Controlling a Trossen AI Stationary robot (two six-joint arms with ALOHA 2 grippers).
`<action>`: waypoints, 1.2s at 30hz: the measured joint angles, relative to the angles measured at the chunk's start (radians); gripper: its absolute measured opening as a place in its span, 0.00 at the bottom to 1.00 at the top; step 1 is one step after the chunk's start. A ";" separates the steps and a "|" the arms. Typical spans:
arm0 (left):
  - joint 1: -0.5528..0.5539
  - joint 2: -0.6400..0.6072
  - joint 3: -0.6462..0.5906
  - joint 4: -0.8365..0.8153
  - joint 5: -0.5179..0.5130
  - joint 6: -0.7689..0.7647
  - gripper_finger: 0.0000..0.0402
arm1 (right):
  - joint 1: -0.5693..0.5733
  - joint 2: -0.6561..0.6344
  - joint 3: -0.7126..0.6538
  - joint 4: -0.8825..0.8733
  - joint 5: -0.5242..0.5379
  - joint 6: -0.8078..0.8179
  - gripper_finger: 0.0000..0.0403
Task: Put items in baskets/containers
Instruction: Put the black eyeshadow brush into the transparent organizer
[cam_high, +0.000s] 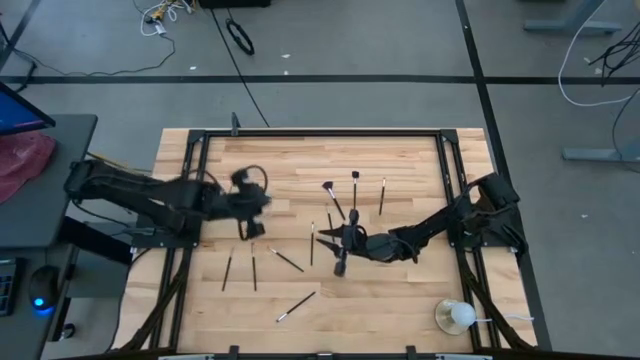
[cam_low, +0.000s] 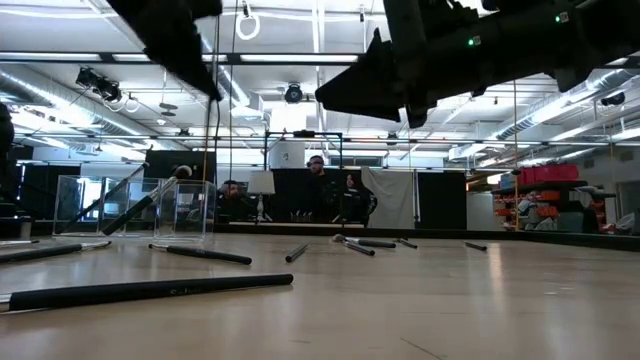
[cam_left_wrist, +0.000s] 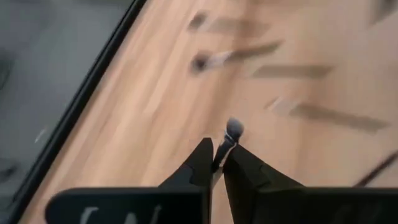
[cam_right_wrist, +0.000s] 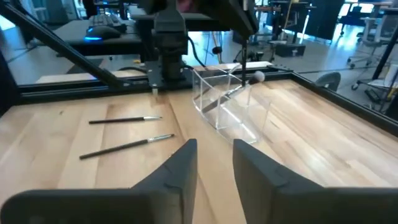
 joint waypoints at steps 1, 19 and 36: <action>0.024 0.000 0.005 -0.032 -0.001 -0.011 0.07 | -0.001 0.000 0.000 -0.001 0.000 0.000 0.27; 0.259 0.014 -0.177 0.062 0.306 -0.055 0.08 | 0.003 0.000 0.000 -0.006 -0.060 0.000 0.27; 0.266 0.038 -0.228 0.141 0.308 -0.051 0.32 | 0.003 0.000 0.001 -0.035 -0.060 0.000 0.27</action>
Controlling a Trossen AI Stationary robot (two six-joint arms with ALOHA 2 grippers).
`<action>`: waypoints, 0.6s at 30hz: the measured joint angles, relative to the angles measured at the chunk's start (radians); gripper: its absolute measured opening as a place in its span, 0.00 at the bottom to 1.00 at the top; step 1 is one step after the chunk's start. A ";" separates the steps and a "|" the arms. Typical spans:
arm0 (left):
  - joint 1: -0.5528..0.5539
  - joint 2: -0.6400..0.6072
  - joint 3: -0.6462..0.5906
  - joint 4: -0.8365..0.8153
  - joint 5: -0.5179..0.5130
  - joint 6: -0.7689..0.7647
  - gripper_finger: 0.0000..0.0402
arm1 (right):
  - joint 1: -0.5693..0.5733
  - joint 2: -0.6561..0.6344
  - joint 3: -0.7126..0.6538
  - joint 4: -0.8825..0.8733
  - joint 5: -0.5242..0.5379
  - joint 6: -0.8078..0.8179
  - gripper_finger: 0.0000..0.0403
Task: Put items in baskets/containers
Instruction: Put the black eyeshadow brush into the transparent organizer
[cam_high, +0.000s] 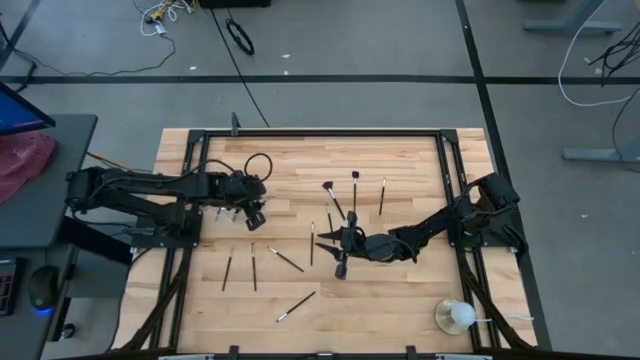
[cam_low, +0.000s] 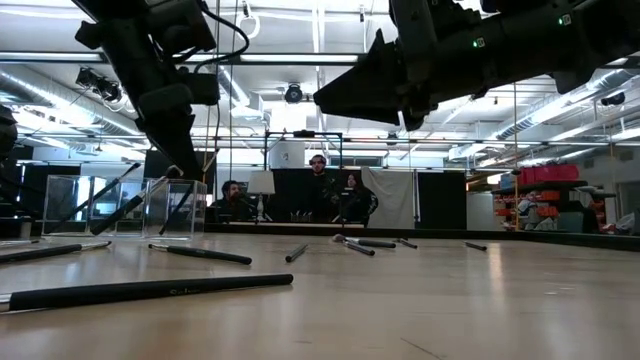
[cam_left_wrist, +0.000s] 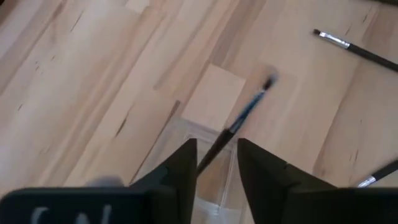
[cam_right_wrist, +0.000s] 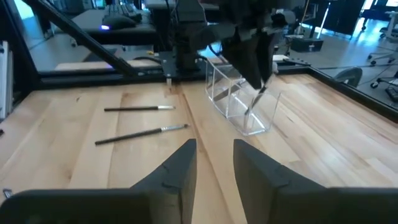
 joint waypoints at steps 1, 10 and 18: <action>0.003 -0.003 0.007 -0.008 0.000 0.001 0.34 | 0.000 0.000 0.000 -0.011 0.000 0.000 0.27; -0.012 -0.081 0.126 -0.098 -0.090 0.019 0.41 | -0.019 -0.191 0.000 -0.504 0.019 0.292 0.27; -0.139 -0.103 0.082 0.128 -0.135 0.067 0.41 | -0.091 -0.298 0.000 -1.177 0.053 0.789 0.39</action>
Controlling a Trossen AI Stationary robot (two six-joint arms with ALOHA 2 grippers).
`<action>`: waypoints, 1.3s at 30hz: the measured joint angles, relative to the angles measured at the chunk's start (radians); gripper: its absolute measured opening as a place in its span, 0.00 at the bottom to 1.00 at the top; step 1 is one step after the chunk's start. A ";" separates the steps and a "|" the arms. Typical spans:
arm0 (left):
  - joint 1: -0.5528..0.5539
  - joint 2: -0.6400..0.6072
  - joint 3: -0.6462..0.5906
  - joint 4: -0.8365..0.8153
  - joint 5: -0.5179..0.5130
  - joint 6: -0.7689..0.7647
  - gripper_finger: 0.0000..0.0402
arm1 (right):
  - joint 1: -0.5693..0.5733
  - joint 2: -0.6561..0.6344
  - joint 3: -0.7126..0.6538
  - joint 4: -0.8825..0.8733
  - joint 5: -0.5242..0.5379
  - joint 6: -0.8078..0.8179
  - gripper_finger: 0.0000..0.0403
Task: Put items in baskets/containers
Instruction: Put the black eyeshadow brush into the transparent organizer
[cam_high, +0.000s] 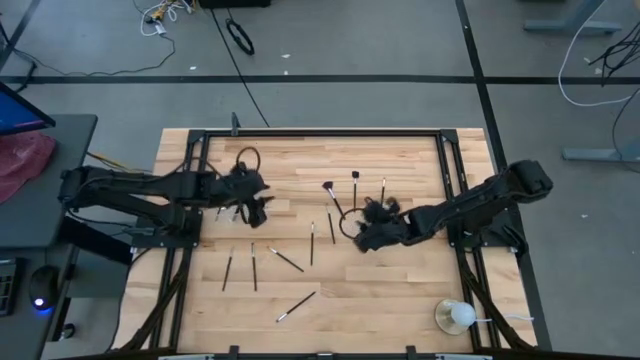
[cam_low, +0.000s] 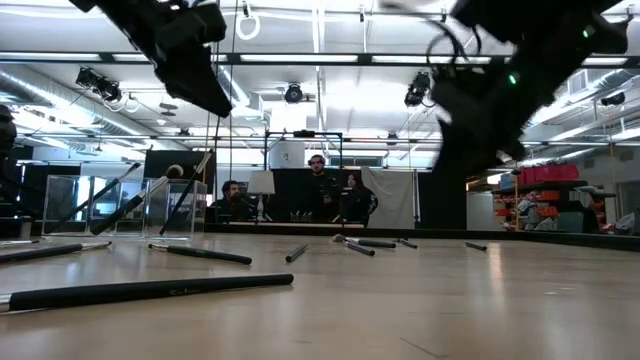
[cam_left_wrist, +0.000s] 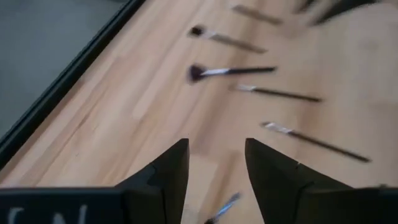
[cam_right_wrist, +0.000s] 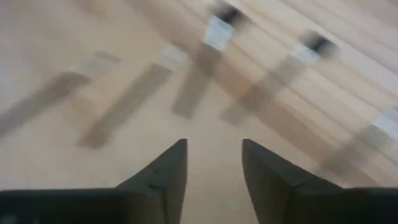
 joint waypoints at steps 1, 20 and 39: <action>-0.020 0.000 -0.026 0.057 0.003 0.006 0.41 | -0.009 0.005 -0.001 -0.053 0.012 0.047 0.43; -0.213 0.001 -0.286 0.565 0.007 0.058 0.41 | -0.222 0.095 -0.310 0.325 0.138 0.183 0.55; -0.212 0.001 -0.286 0.573 0.007 0.067 0.41 | -0.219 0.171 -0.312 0.341 0.155 0.068 0.03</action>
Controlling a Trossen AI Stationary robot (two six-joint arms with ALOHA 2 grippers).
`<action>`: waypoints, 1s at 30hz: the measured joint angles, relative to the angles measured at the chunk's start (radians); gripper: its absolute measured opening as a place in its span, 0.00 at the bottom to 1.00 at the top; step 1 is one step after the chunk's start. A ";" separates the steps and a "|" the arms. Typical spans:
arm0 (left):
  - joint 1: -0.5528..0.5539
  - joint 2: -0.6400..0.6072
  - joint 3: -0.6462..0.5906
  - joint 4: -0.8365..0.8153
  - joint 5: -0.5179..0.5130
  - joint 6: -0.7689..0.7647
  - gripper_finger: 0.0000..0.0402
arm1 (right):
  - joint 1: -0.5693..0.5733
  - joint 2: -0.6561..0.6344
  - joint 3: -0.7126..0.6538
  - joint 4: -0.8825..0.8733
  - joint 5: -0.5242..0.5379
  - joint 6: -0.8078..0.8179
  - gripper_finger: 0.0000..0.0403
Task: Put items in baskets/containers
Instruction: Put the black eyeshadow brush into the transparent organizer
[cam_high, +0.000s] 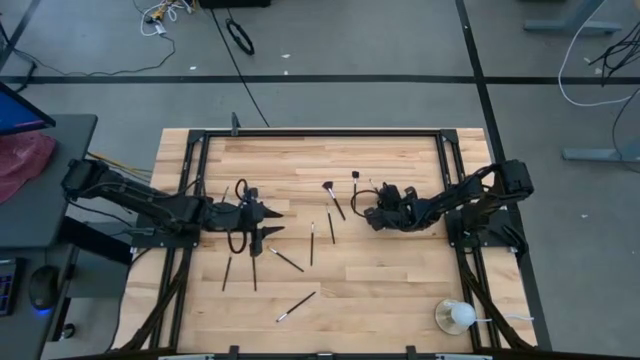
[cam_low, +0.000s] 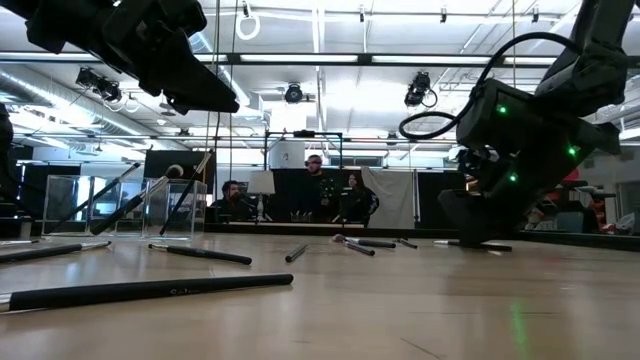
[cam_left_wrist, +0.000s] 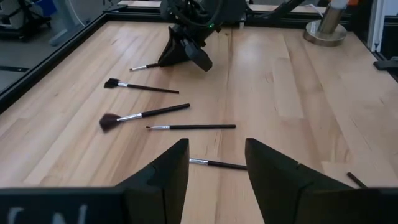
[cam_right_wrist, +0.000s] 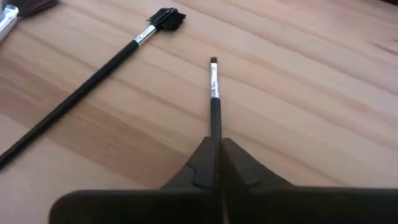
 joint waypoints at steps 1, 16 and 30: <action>0.000 0.000 0.000 0.000 0.000 0.000 0.41 | 0.006 -0.009 -0.002 -0.004 -0.003 -0.001 0.04; -0.004 0.089 -0.001 0.169 0.030 0.120 0.41 | 0.209 -0.185 -0.010 0.664 -0.060 -0.427 0.02; 0.069 0.426 0.000 0.973 0.352 0.287 0.54 | 0.316 0.032 0.188 1.223 -0.330 -0.961 0.02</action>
